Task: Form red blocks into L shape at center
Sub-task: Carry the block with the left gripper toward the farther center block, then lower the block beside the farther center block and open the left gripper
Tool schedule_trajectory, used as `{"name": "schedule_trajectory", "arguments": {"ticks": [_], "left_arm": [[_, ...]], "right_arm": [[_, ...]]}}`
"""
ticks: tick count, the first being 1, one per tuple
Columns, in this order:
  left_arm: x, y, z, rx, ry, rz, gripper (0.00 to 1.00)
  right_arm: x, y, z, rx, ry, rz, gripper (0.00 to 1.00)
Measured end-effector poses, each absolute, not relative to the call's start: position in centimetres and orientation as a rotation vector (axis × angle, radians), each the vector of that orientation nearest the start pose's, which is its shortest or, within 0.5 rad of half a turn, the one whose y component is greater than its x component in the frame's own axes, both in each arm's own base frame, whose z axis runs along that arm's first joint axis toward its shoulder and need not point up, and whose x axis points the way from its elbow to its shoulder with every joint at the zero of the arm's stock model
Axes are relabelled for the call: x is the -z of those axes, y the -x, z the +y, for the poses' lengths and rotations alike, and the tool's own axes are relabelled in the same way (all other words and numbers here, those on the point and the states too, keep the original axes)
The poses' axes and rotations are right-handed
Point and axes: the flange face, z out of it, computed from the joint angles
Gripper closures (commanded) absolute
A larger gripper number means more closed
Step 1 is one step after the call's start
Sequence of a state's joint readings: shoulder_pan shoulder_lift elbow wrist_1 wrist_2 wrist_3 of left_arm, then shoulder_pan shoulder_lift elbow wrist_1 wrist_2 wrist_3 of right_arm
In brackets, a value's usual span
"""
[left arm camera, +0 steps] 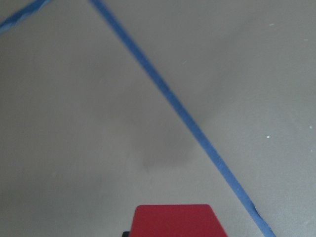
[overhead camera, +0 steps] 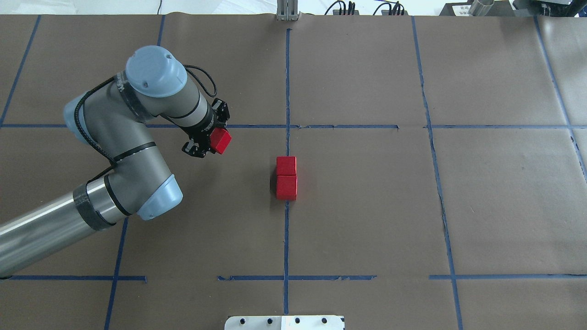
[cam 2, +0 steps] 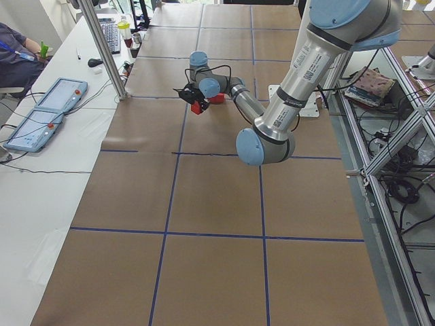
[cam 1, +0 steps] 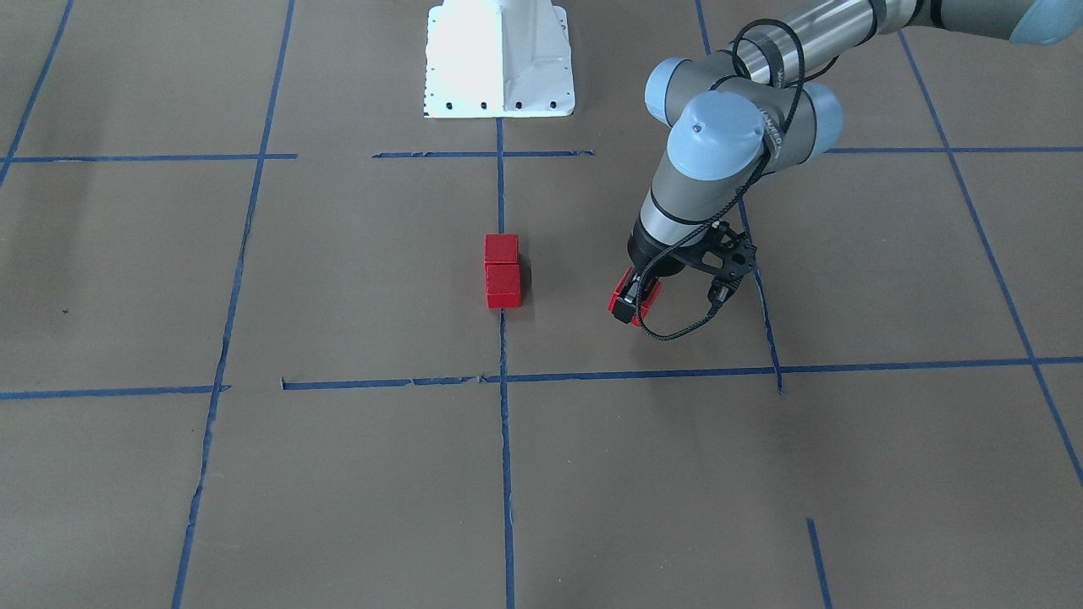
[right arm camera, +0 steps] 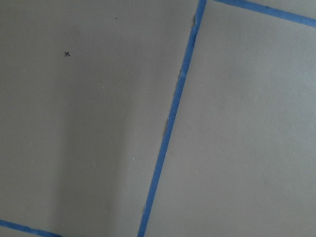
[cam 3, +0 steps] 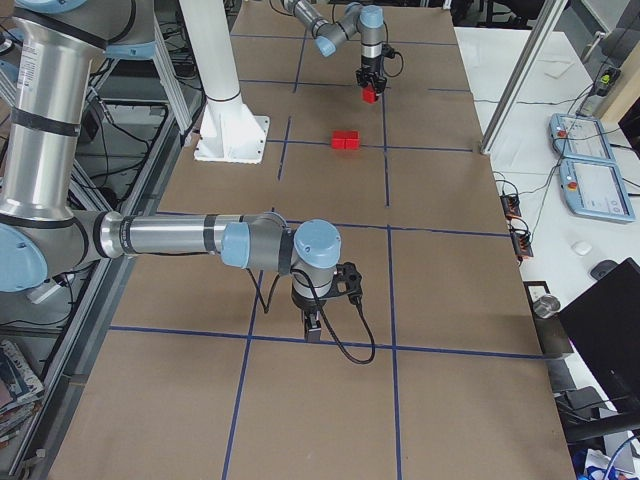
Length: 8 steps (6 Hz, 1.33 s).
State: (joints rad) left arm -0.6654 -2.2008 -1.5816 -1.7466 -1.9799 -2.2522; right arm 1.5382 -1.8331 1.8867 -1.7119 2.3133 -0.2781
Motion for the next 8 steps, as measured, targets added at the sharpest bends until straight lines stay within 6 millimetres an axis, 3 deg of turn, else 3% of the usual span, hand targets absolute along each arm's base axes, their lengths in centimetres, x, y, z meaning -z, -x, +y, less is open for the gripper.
{"name": "schedule_trajectory", "arguments": {"ticks": [2, 5, 8], "left_arm": [[-24.2, -53.6, -47.8, 1.325, 0.509, 0.781, 0.77], [-20.8, -59.2, -47.0, 1.457, 0.545, 0.707, 0.78], [-20.6, -61.1, -46.3, 1.460, 0.556, 0.689, 0.77]], "right_arm": [[-63.4, -5.4, -37.6, 0.264, -0.008, -0.749, 0.00], [-63.3, -5.4, -37.6, 0.265, -0.010, -0.749, 0.00], [-63.4, -5.4, -37.6, 0.264, -0.009, -0.749, 0.00]]}}
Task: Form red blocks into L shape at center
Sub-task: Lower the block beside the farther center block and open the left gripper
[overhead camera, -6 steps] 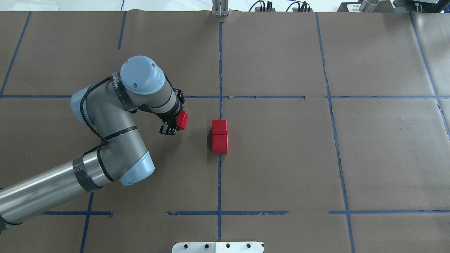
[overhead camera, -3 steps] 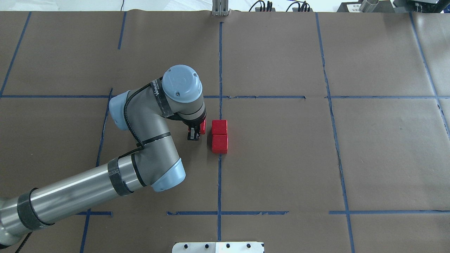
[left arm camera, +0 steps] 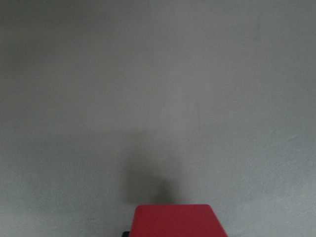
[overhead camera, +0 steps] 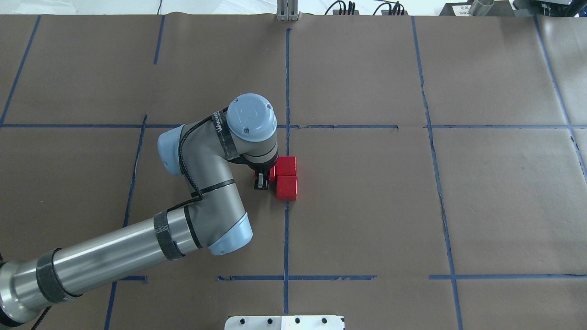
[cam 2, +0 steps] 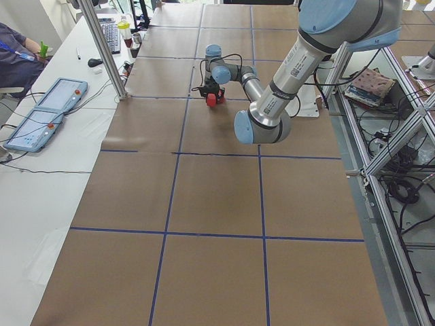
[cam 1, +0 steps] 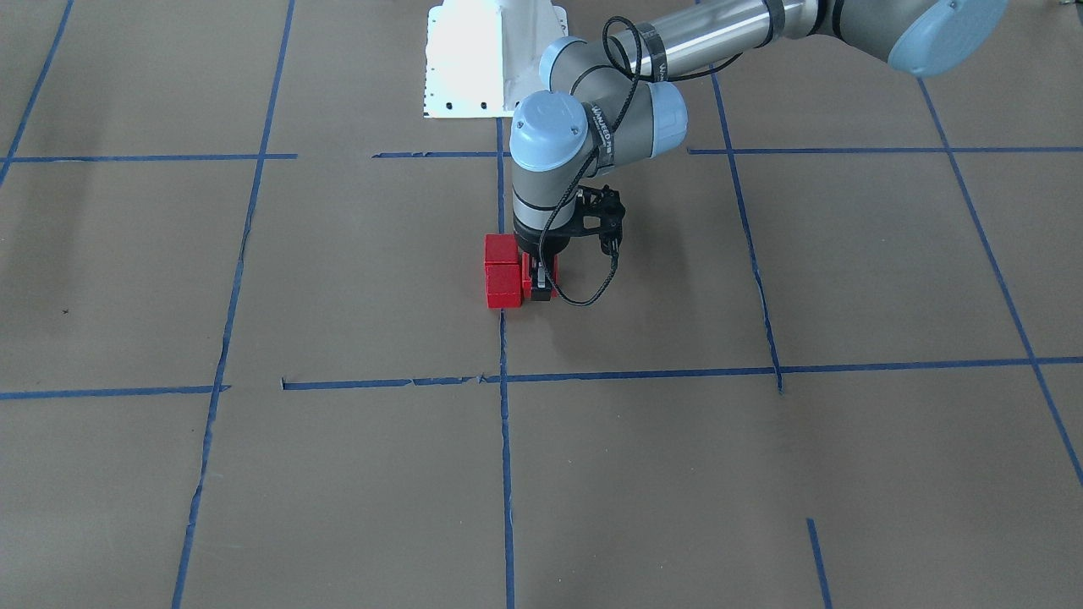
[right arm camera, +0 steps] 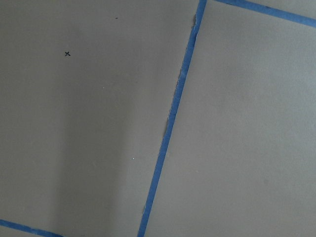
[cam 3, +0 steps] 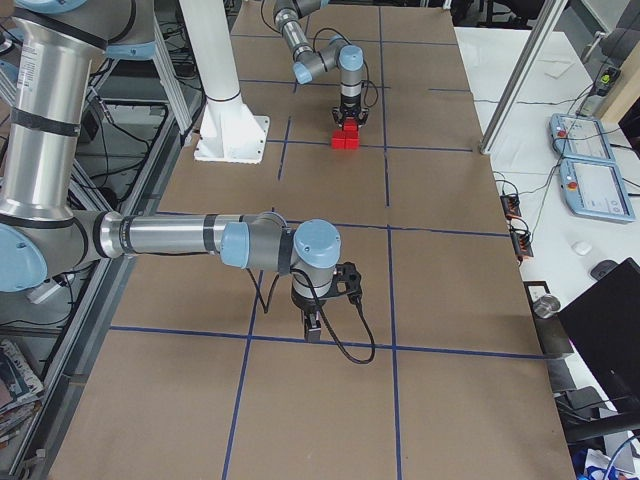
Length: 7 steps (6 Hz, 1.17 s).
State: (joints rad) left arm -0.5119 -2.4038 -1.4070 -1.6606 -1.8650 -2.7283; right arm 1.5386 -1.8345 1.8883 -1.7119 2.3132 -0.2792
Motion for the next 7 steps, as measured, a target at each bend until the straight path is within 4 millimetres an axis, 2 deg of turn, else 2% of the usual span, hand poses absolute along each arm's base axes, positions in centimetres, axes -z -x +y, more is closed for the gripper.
{"name": "schedule_trajectory", "arguments": {"ticks": [5, 7], "left_arm": [[-20.6, -62.2, -46.8, 1.463, 0.554, 0.679, 0.77], [-21.3, -62.8, -47.2, 1.463, 0.550, 0.684, 0.77]], "right_arm": [[-63.4, -5.4, -37.6, 0.264, -0.009, -0.749, 0.00], [-63.4, -5.4, -37.6, 0.264, -0.009, -0.748, 0.00]]}}
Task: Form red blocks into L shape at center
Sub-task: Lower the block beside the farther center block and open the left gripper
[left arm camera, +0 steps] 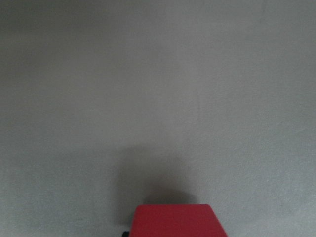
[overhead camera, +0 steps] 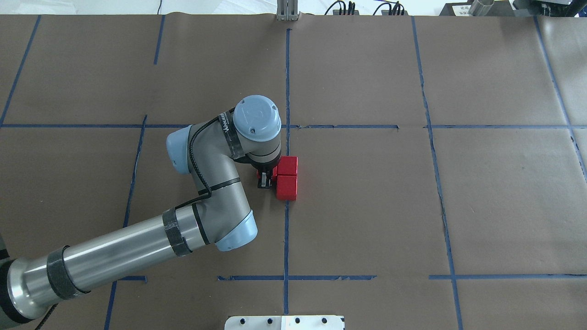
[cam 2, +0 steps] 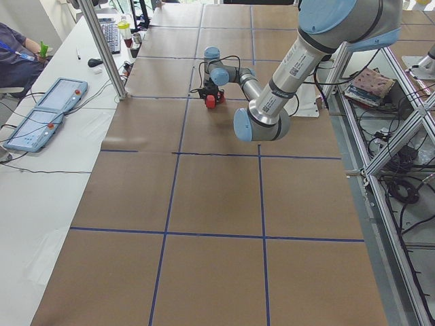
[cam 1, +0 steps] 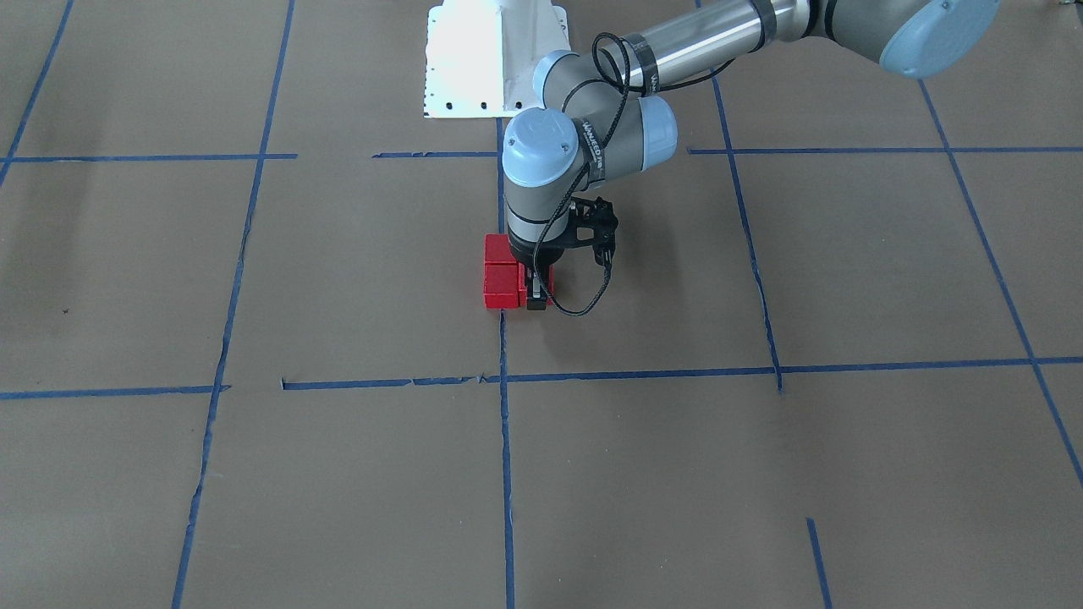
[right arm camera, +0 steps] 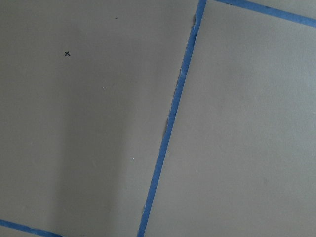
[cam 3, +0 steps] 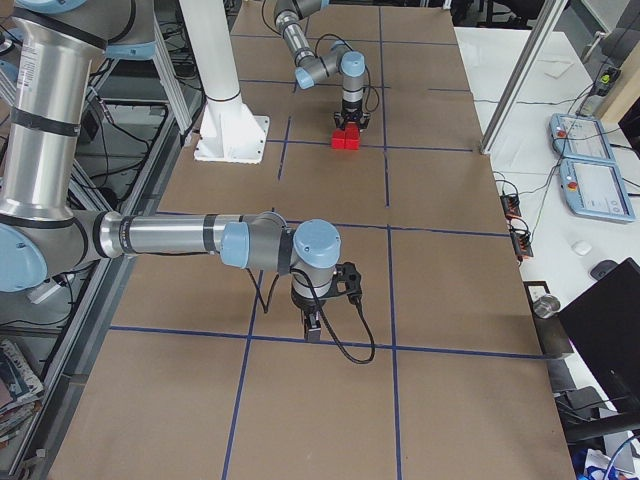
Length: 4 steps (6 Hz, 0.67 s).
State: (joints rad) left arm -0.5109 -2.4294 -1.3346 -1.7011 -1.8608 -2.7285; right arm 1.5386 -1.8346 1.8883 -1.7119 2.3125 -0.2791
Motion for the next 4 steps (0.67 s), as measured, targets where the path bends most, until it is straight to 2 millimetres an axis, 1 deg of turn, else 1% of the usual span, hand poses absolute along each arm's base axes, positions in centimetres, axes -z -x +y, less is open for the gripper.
{"name": "schedule_trajectory", "arguments": {"ticks": [1, 2, 3, 4], "left_arm": [[-21.40, -62.88, -47.30, 1.463, 0.547, 0.688, 0.75], [-21.43, -62.93, -47.35, 1.459, 0.544, 0.690, 0.65], [-21.44, -62.94, -47.35, 1.448, 0.539, 0.692, 0.12], [-21.47, -62.94, -47.35, 1.422, 0.526, 0.695, 0.00]], "right_arm": [[-63.35, -5.39, -37.58, 0.265, -0.009, -0.748, 0.00], [-63.34, -5.40, -37.59, 0.265, -0.009, -0.748, 0.00], [-63.35, -5.40, -37.58, 0.265, -0.009, -0.747, 0.00], [-63.36, -5.40, -37.57, 0.264, -0.009, -0.747, 0.00]]}}
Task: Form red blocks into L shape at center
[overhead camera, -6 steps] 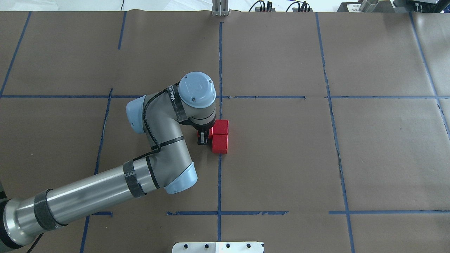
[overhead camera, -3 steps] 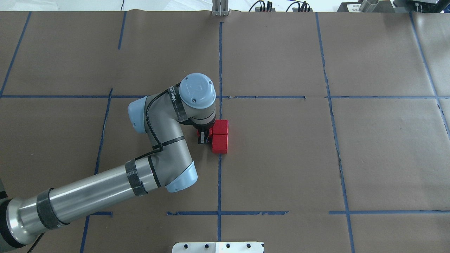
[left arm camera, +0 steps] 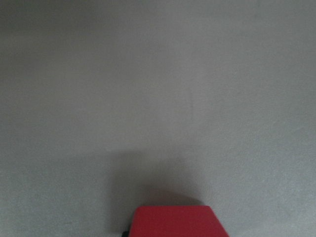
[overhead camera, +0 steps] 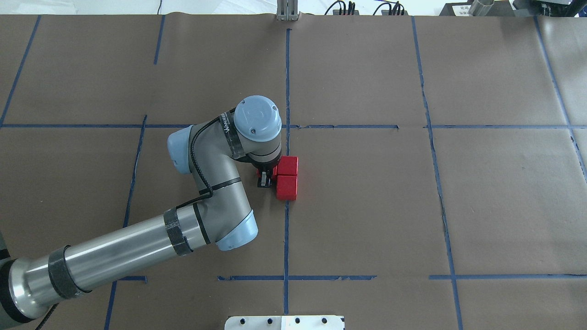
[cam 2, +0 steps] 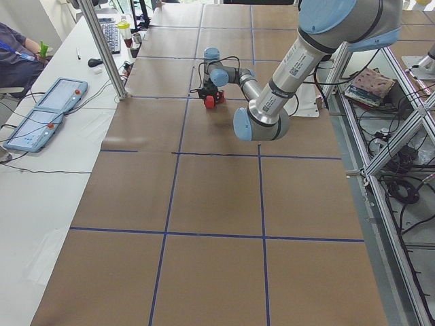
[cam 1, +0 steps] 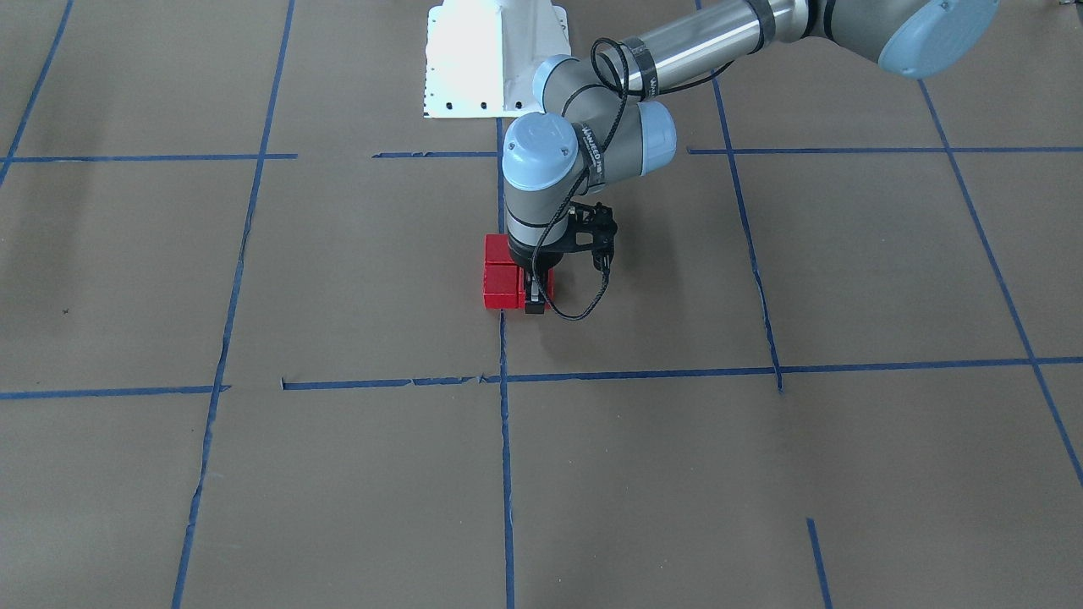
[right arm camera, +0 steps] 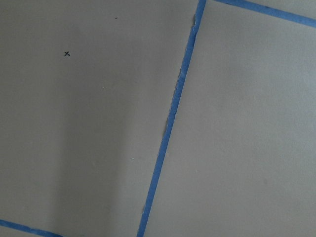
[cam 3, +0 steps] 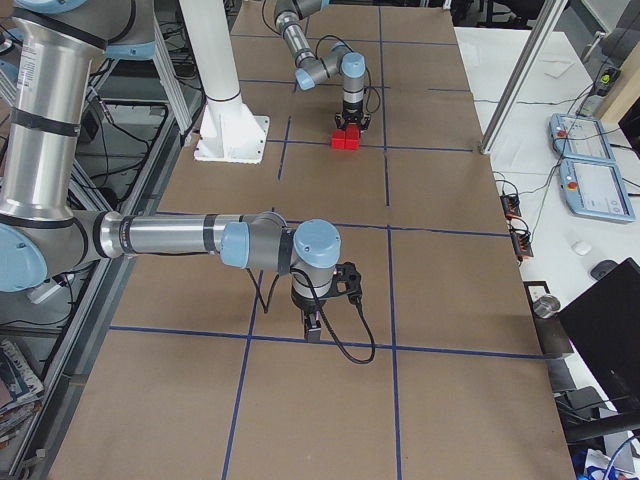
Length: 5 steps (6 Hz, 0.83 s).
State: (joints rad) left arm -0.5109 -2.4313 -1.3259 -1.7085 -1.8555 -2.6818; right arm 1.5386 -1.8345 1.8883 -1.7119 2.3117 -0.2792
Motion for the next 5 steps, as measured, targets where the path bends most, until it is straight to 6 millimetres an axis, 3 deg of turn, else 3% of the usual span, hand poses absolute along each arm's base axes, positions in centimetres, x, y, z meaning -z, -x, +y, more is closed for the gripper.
{"name": "schedule_trajectory", "arguments": {"ticks": [3, 4, 5], "left_arm": [[-21.1, -62.5, -47.2, 1.361, 0.500, 0.701, 0.00], [-19.8, -61.2, -46.6, 1.326, 0.492, 0.696, 0.00], [-18.0, -58.7, -45.6, 1.264, 0.468, 0.682, 0.00]], "right_arm": [[-63.3, -5.4, -37.6, 0.266, -0.011, -0.747, 0.00], [-63.2, -5.4, -37.6, 0.266, -0.012, -0.747, 0.00], [-63.2, -5.4, -37.6, 0.266, -0.012, -0.747, 0.00]]}}
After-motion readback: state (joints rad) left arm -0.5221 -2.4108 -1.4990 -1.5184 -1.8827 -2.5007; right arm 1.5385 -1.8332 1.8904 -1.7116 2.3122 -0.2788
